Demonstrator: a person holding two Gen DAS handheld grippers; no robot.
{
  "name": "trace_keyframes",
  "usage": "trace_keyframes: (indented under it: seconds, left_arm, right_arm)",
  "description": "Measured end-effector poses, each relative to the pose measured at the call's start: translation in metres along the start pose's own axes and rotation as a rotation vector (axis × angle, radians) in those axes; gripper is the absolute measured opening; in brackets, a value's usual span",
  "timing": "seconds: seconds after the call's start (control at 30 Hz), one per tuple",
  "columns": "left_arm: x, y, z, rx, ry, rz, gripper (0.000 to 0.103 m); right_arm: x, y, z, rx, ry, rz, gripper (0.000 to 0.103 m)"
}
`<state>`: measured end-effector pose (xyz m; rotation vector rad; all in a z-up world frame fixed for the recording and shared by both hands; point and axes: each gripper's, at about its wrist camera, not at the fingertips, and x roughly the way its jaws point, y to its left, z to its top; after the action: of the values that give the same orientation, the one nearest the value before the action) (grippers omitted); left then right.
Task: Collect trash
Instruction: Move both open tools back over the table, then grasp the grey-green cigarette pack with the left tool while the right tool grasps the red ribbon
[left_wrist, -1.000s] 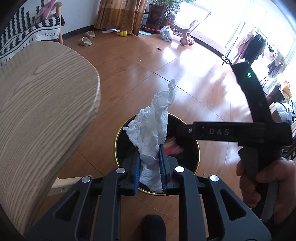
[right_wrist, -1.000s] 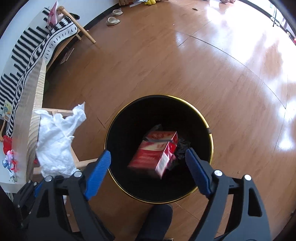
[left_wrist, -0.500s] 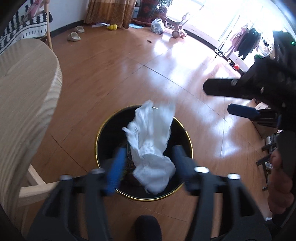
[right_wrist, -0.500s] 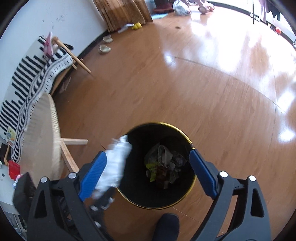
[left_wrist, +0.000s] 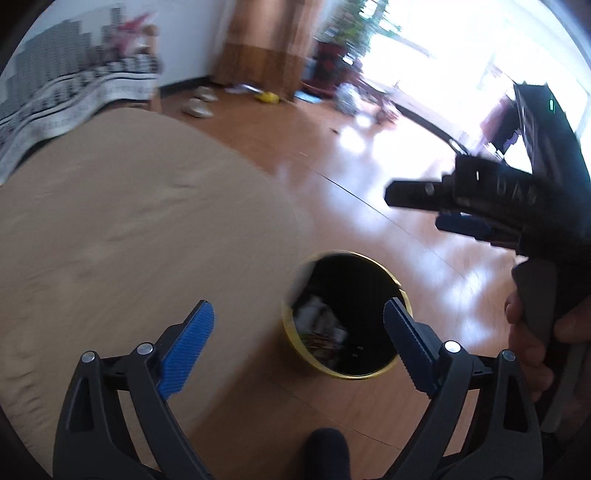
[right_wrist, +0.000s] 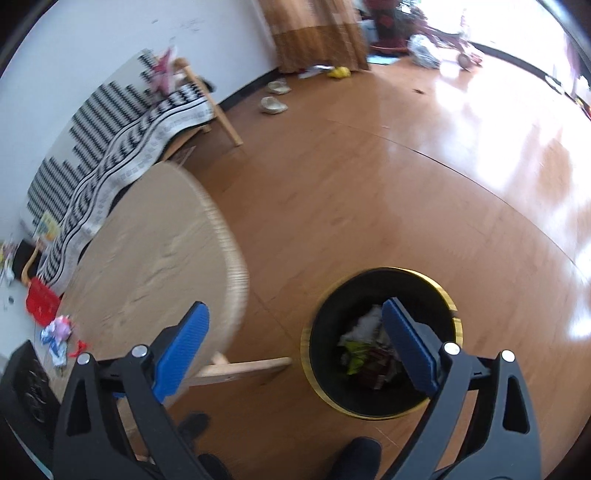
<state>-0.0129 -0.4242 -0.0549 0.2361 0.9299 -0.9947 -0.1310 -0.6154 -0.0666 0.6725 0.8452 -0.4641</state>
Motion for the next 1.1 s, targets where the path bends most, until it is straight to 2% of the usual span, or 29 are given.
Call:
trace_keyframes:
  seconds: [0.07, 0.2, 0.3, 0.37, 0.4, 0.57, 0.63, 0.73, 0.83, 1.0, 1.1]
  left_arm:
    - [-0.024, 0.025, -0.001, -0.039, -0.026, 0.021, 0.09]
    - [-0.082, 0.085, -0.01, -0.12, -0.11, 0.119, 0.091]
    - [-0.126, 0.138, -0.023, -0.179, -0.163, 0.227, 0.091]
    - [-0.156, 0.182, -0.038, -0.227, -0.191, 0.324, 0.091]
    - [-0.164, 0.196, -0.044, -0.244, -0.196, 0.35, 0.091]
    - [-0.215, 0.306, -0.097, -0.394, -0.174, 0.575, 0.091]
    - [-0.225, 0.341, -0.113, -0.428, -0.149, 0.626, 0.091]
    - [-0.231, 0.386, -0.129, -0.462, -0.109, 0.672, 0.091]
    - [-0.23, 0.423, -0.139, -0.488, -0.086, 0.677, 0.091]
    - [-0.204, 0.46, -0.137, -0.499, -0.036, 0.65, 0.091]
    - [-0.197, 0.466, -0.133, -0.49, -0.043, 0.662, 0.091]
  right_arm:
    - [0.005, 0.037, -0.001, -0.044, 0.009, 0.031, 0.092]
    - [0.02, 0.114, -0.01, -0.143, 0.031, 0.091, 0.093]
    - [0.037, 0.176, -0.023, -0.227, 0.067, 0.133, 0.093]
    - [0.048, 0.218, -0.035, -0.292, 0.093, 0.158, 0.093]
    - [0.056, 0.242, -0.043, -0.331, 0.111, 0.175, 0.093]
    - [0.079, 0.322, -0.079, -0.46, 0.176, 0.242, 0.093]
    - [0.087, 0.346, -0.089, -0.503, 0.192, 0.253, 0.093]
    - [0.102, 0.373, -0.103, -0.556, 0.22, 0.251, 0.093]
    - [0.114, 0.384, -0.11, -0.585, 0.24, 0.248, 0.093]
    - [0.128, 0.388, -0.116, -0.635, 0.255, 0.227, 0.093]
    - [0.132, 0.387, -0.117, -0.65, 0.259, 0.219, 0.093]
